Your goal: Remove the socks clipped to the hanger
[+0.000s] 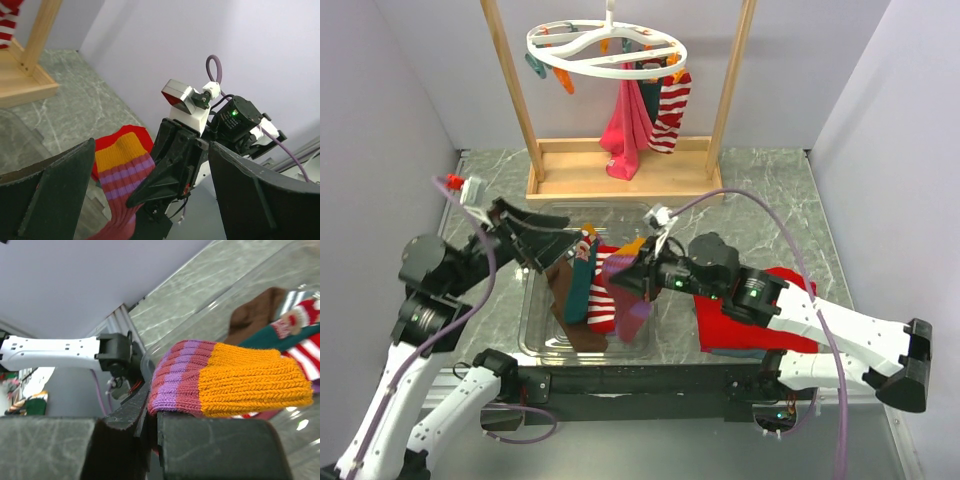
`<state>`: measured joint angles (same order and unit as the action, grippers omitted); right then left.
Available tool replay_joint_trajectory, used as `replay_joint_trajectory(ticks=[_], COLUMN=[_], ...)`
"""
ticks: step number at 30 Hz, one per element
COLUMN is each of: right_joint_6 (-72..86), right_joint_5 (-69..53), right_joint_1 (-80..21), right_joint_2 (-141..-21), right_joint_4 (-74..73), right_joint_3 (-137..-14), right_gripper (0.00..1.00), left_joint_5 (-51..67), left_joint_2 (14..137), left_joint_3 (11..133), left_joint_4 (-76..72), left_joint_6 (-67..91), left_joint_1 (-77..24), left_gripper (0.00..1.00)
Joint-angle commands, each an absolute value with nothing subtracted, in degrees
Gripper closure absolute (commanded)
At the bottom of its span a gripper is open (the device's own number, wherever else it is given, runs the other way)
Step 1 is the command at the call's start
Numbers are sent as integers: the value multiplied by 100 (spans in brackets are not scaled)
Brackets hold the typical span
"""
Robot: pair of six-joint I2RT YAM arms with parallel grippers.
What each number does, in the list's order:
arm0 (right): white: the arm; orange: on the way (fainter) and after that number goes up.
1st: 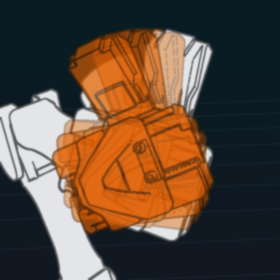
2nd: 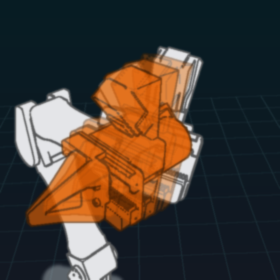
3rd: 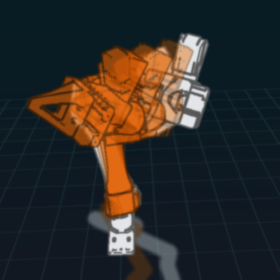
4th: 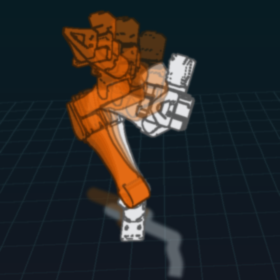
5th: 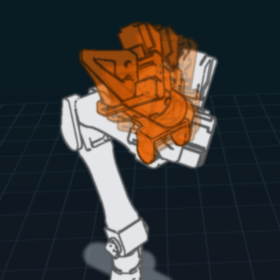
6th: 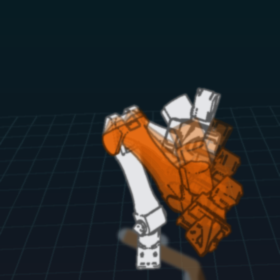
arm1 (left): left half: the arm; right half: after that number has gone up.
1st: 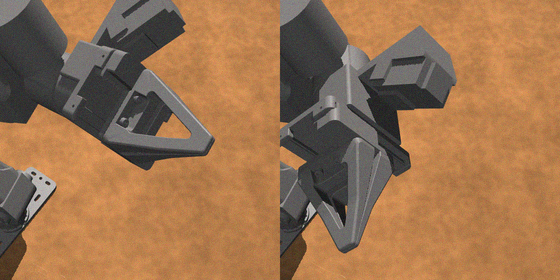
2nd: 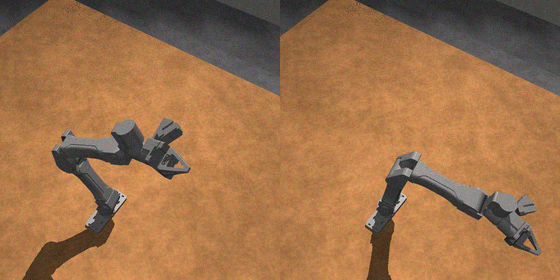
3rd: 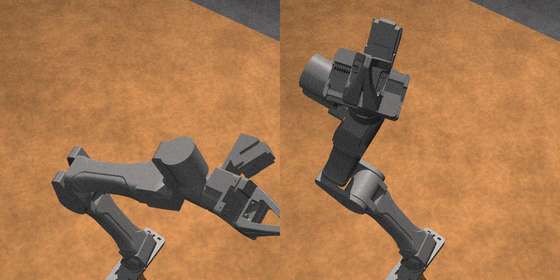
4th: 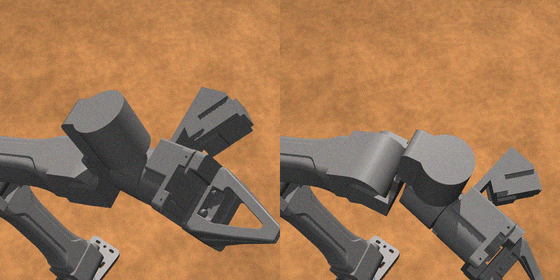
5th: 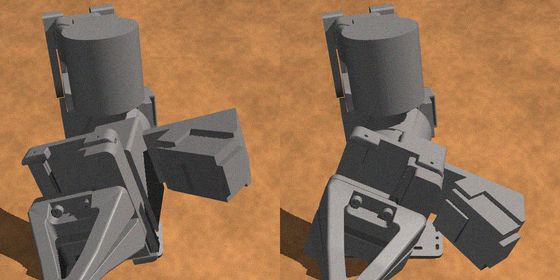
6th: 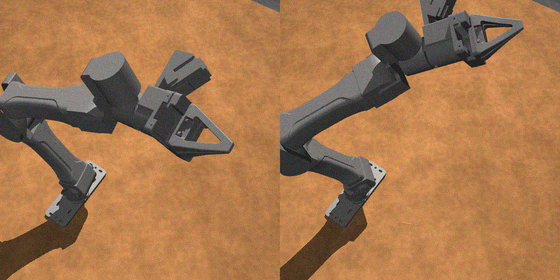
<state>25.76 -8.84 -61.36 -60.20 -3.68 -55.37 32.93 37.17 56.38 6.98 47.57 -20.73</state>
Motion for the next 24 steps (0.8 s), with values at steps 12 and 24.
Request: replay_joint_trajectory(ticks=[12, 24], right_joint_6=[2918, 2585], right_joint_5=[226, 702], right_joint_1=[-6276, -5028], right_joint_2=[-7663, -11397], right_joint_4=[274, -1870], right_joint_3=[-5615, -9363], right_gripper=[98, 80], left_joint_5=[2338, 2434], left_joint_2=[3182, 3313], left_joint_3=[5572, 5379], left_joint_4=[2074, 1925], left_joint_6=[3955, 3990], left_joint_1=[-2083, -2083], left_gripper=[1, 1])
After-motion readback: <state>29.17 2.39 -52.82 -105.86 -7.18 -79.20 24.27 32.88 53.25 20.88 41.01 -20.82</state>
